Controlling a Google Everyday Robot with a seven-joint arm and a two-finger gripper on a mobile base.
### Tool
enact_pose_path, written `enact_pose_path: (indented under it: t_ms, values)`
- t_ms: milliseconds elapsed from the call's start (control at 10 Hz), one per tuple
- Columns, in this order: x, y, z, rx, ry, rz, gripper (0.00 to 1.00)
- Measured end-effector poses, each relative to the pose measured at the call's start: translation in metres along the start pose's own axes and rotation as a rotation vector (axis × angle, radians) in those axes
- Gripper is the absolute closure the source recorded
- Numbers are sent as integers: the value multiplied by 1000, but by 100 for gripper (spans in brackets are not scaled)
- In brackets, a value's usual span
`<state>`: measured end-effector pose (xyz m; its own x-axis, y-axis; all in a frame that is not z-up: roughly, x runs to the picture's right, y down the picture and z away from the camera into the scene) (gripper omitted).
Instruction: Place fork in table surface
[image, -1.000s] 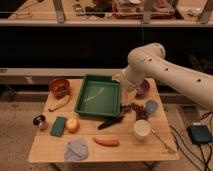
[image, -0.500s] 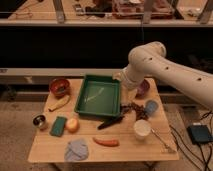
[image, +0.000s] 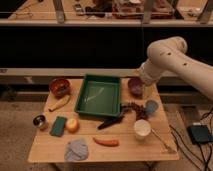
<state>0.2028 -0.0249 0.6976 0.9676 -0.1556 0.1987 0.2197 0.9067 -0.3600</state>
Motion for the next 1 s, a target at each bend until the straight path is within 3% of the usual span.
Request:
enact_pose_path:
  t_ms: [300, 400, 600, 800, 1000]
  values:
    - [66, 23, -9, -31, 67, 136, 20]
    - [89, 39, -11, -53, 107, 226, 20]
    - [108, 60, -15, -72, 160, 374, 20]
    - [113, 75, -20, -24, 182, 509, 20]
    - [112, 79, -20, 1, 184, 557, 20]
